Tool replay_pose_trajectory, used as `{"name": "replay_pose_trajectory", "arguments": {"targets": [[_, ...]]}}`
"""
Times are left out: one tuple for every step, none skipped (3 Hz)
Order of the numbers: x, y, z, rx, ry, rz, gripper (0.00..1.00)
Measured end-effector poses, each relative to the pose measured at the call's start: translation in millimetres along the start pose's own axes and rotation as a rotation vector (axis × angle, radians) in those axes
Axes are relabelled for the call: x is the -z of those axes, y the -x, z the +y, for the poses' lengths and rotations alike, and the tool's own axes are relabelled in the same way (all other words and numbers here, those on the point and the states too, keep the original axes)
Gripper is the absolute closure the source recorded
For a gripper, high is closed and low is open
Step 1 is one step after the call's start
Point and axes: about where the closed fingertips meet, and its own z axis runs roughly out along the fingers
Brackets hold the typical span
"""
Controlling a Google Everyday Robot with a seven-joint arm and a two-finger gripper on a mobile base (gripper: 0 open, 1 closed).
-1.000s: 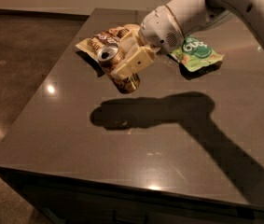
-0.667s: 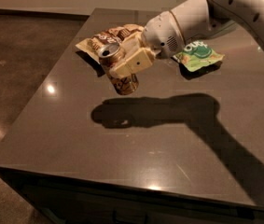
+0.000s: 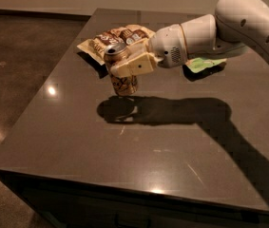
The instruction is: Place orange can upright
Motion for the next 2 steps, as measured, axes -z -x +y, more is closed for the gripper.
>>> {"name": "replay_pose_trajectory", "arguments": {"targets": [[-0.1, -7.0, -9.6, 0.0, -0.038, -0.074, 1.0], [1.3, -13.9, -16.8, 0.027, -0.056, -0.133, 1.0]]}}
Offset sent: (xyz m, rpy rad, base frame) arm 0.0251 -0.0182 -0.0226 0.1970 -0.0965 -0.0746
